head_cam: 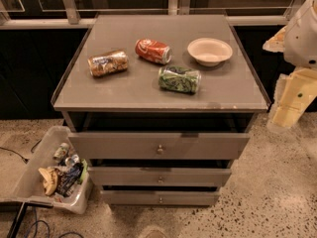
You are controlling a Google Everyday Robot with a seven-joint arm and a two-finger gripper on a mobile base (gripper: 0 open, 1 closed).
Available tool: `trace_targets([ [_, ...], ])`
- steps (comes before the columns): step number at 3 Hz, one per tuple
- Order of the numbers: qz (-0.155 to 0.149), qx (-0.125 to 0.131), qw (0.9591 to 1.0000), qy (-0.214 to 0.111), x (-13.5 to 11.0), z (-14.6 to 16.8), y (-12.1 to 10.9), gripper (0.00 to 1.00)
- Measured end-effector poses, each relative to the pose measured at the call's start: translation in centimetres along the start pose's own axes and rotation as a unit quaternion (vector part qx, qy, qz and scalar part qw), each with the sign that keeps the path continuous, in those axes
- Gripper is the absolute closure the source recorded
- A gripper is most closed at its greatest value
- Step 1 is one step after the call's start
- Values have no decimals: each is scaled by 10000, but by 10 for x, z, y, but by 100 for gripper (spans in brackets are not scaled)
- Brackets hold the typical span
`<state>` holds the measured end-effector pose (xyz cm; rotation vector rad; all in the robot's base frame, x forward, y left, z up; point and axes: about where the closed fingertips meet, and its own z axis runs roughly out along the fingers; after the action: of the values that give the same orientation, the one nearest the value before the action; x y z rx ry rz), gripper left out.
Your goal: Open top drawer
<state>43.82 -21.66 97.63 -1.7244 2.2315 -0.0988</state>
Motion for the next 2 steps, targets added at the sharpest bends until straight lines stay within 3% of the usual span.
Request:
trace_targets([
  [2,-16,71,9999,-96,1,-6,3,0],
])
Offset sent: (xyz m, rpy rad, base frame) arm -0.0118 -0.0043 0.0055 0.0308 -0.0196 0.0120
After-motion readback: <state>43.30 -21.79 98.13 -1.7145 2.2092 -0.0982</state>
